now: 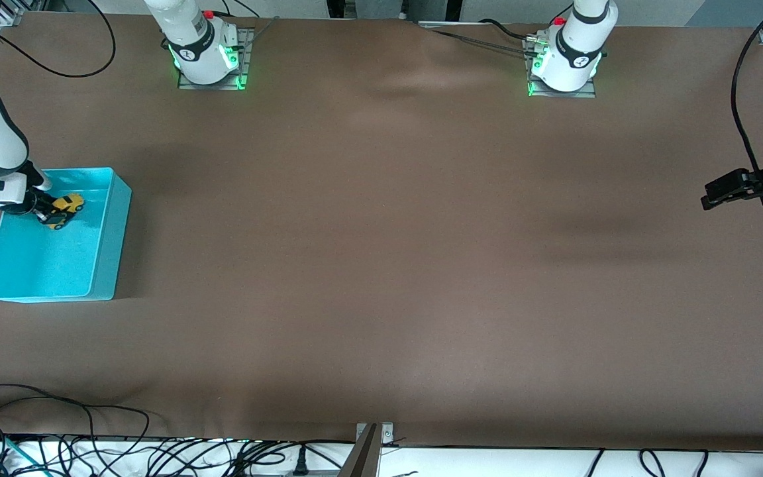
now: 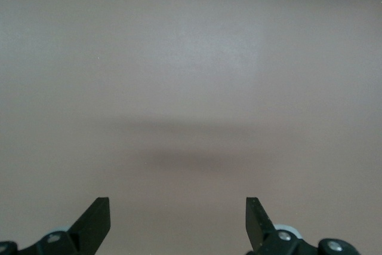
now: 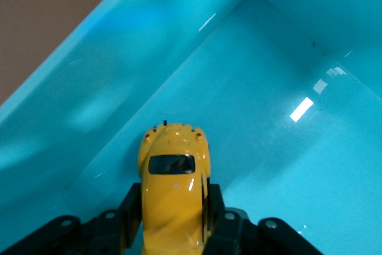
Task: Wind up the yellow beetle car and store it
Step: 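Lower the car into the bin and open the right gripper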
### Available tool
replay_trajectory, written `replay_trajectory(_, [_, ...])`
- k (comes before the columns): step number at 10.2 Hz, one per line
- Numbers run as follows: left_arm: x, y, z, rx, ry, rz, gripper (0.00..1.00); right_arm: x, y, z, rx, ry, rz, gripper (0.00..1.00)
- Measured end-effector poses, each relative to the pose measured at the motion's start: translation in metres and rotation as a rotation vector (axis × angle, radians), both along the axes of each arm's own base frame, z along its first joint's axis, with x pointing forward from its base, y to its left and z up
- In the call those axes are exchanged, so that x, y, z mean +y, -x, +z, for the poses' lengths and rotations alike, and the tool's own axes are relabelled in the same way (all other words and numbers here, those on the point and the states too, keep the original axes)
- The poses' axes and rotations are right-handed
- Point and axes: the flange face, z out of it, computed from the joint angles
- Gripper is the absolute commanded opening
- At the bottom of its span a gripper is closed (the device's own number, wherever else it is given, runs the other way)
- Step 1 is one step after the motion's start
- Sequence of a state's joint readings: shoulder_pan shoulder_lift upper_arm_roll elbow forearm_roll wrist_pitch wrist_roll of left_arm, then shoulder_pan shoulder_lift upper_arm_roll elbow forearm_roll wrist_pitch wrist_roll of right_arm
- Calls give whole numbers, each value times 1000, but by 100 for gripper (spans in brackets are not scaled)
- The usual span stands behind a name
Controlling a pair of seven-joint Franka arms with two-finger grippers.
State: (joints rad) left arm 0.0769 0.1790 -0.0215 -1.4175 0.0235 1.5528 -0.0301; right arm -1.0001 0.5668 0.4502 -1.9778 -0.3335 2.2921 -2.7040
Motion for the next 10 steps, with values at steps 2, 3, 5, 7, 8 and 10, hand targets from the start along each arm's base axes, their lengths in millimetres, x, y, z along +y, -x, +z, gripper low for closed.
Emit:
replay_trajectory(2, [0,0,0,0,0,0,100,0,-1,1,-1,0,0,100])
replay_trajectory(3, [0,0,0,0,0,0,100,0,-2,3,-1,2,0,100])
replay_trajectory(5, [1,0,0,0,0,1,100,5,-7,19,0,5,-1,100])
replay_trajectory(7, [1,0,0,0,0,1,100,20,-17,55,3,-2,-41,100])
replay_trajectory(8, [1,0,1,-1,0,1,100,29,-21,76,8,5,-66,100])
replay_trajectory(10, [1,1,1,-2,0,1,100,56,-31,122,-4,14,-124,100])
